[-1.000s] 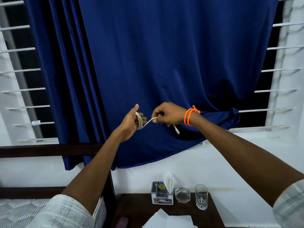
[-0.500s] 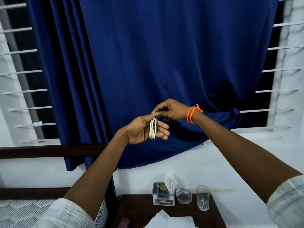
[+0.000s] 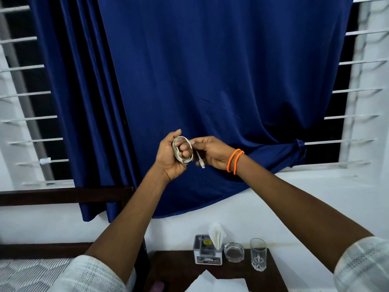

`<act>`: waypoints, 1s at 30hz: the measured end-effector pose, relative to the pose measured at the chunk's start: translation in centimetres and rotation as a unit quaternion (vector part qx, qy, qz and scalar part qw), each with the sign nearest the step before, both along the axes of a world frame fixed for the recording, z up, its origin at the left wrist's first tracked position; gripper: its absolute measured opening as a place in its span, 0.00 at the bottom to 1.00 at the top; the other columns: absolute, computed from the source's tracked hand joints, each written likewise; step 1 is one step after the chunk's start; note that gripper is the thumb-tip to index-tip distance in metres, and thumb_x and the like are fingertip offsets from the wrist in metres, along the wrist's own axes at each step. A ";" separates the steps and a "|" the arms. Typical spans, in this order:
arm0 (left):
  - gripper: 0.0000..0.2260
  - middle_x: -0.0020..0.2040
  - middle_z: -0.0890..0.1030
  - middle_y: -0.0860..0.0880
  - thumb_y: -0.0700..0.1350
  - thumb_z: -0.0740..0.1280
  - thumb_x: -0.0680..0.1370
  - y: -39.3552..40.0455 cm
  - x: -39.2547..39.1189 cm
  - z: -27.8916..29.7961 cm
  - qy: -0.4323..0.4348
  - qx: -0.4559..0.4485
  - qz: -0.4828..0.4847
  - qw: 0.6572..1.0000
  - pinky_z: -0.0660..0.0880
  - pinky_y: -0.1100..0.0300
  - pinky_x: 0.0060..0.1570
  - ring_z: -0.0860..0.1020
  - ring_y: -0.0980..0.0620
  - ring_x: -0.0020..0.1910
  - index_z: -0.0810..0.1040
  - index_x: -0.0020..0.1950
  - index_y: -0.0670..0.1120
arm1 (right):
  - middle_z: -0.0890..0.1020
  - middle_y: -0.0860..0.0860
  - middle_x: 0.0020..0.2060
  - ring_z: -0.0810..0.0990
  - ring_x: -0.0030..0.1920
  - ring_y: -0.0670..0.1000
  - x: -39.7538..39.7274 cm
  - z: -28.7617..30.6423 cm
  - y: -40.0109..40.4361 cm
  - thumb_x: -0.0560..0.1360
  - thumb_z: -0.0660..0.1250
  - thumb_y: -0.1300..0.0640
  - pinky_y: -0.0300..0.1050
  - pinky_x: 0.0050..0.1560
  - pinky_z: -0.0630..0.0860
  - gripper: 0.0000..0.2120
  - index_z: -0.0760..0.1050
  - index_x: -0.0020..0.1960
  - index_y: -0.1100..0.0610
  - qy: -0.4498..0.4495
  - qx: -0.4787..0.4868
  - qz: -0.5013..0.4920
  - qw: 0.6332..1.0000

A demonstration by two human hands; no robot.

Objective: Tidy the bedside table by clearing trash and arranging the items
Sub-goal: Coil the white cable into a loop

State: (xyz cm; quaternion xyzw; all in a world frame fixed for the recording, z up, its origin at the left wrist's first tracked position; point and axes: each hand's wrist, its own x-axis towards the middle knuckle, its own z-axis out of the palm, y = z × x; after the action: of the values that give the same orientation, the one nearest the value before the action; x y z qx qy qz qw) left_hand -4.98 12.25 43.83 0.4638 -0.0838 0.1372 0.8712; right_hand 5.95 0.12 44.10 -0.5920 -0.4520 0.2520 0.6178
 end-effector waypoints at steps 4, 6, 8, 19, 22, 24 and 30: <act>0.24 0.23 0.69 0.51 0.50 0.59 0.82 0.5 0.1 -0.2 0.008 -0.048 0.024 0.999 0.71 0.65 0.22 0.72 0.54 0.22 0.67 0.25 0.49 | 0.80 0.55 0.44 0.76 0.40 0.50 -0.6 -0.5 0.7 0.83 0.62 0.52 0.43 0.37 0.77 0.15 0.79 0.59 0.63 0.069 0.012 0.005 0.998; 0.24 0.22 0.68 0.51 0.49 0.60 0.82 0.7 0.0 -0.2 0.012 -0.065 0.034 0.997 0.71 0.65 0.22 0.71 0.54 0.21 0.66 0.25 0.49 | 0.80 0.53 0.42 0.75 0.38 0.48 -0.8 -0.8 0.9 0.82 0.64 0.50 0.42 0.37 0.76 0.13 0.81 0.55 0.59 0.067 0.009 0.010 0.998; 0.24 0.21 0.68 0.51 0.49 0.60 0.82 0.9 -0.2 -0.3 0.018 -0.067 0.039 0.997 0.71 0.65 0.22 0.71 0.54 0.21 0.65 0.24 0.48 | 0.81 0.53 0.42 0.76 0.39 0.47 -0.8 -1.1 1.0 0.81 0.66 0.51 0.40 0.36 0.76 0.12 0.82 0.54 0.59 0.061 0.011 0.008 0.998; 0.22 0.25 0.74 0.46 0.44 0.68 0.79 0.2 -0.1 -0.4 0.087 0.013 0.189 0.978 0.73 0.67 0.21 0.77 0.52 0.24 0.66 0.27 0.46 | 0.83 0.54 0.43 0.78 0.39 0.46 -1.2 -2.1 2.5 0.79 0.67 0.60 0.37 0.32 0.73 0.10 0.83 0.55 0.63 0.028 0.015 -0.091 0.995; 0.18 0.28 0.74 0.45 0.44 0.72 0.77 -0.5 0.4 -0.3 0.110 0.058 0.281 0.952 0.74 0.63 0.23 0.77 0.51 0.24 0.70 0.30 0.44 | 0.83 0.50 0.37 0.78 0.37 0.47 -1.3 -2.4 2.8 0.78 0.64 0.65 0.38 0.33 0.72 0.13 0.86 0.45 0.54 0.010 0.020 -0.112 0.994; 0.17 0.27 0.74 0.47 0.46 0.74 0.75 -1.0 0.7 -0.2 0.126 0.073 0.333 0.932 0.75 0.61 0.26 0.76 0.52 0.23 0.72 0.32 0.44 | 0.83 0.51 0.35 0.77 0.38 0.49 -1.3 -2.4 2.9 0.76 0.63 0.67 0.40 0.34 0.72 0.14 0.84 0.42 0.53 -0.011 0.019 -0.126 0.992; 0.13 0.28 0.79 0.47 0.48 0.73 0.74 -2.0 1.4 -0.7 0.147 0.080 0.427 0.889 0.78 0.59 0.31 0.77 0.53 0.22 0.77 0.35 0.42 | 0.80 0.51 0.31 0.76 0.34 0.47 -1.0 -3.1 3.1 0.78 0.64 0.67 0.41 0.34 0.70 0.13 0.82 0.40 0.56 -0.043 0.016 -0.134 0.990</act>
State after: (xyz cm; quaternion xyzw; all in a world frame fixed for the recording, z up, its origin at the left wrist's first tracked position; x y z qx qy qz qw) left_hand -3.54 10.30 43.13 0.5381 0.2402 0.4190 0.6907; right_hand 4.92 3.20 40.98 -0.6476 -0.3990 0.1343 0.6352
